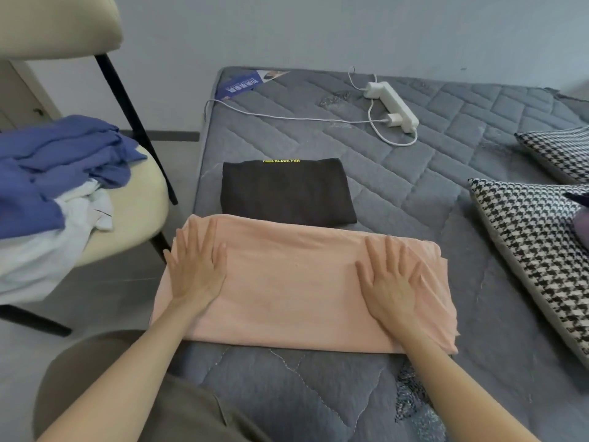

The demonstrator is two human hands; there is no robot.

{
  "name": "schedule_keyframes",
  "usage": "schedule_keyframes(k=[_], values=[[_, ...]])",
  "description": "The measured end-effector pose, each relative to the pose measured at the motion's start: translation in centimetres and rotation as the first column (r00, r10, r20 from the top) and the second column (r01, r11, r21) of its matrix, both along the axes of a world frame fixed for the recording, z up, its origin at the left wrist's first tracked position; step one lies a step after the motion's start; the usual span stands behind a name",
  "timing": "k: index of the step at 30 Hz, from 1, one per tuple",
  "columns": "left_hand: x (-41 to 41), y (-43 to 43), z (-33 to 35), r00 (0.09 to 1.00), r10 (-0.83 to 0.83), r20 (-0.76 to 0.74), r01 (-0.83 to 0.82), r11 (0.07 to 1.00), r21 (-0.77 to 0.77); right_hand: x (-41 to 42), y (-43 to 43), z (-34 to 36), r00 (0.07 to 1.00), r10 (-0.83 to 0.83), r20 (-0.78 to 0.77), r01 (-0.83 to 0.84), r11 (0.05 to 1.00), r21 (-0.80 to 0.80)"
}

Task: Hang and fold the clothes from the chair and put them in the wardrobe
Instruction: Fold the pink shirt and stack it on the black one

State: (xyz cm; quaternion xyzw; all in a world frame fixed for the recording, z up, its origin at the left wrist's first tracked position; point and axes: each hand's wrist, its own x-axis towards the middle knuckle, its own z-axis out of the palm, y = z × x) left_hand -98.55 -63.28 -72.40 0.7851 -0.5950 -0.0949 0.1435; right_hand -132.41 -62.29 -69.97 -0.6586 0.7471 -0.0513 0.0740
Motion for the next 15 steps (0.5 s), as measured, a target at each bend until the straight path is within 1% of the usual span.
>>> schedule_keyframes(k=[2, 4, 8, 11, 13, 15], values=[[0.2, 0.1, 0.0, 0.999, 0.037, -0.024, -0.037, 0.999, 0.017, -0.5, 0.0, -0.4, 0.997, -0.082, 0.008, 0.083, 0.996, -0.038], [0.6, 0.4, 0.1, 0.996, 0.069, -0.053, -0.067, 0.997, 0.030, -0.6, 0.0, -0.6, 0.992, -0.123, 0.011, 0.124, 0.991, -0.046], [1.3, 1.4, 0.2, 0.983, 0.091, -0.159, -0.088, 0.996, 0.031, -0.3, 0.0, -0.1, 0.991, -0.135, 0.018, 0.136, 0.990, -0.031], [1.5, 2.7, 0.7, 0.957, 0.133, -0.258, -0.121, 0.991, 0.060, -0.1, 0.3, 0.6, 0.997, -0.070, 0.040, 0.072, 0.996, -0.048], [1.6, 3.8, 1.0, 0.937, 0.168, -0.307, -0.146, 0.985, 0.094, 1.0, 0.6, 1.3, 0.999, 0.030, 0.040, -0.027, 0.997, -0.074], [1.9, 4.8, 1.1, 0.912, 0.197, -0.360, -0.167, 0.980, 0.112, 3.2, 0.6, 2.1, 0.986, 0.121, 0.119, -0.113, 0.991, -0.073]])
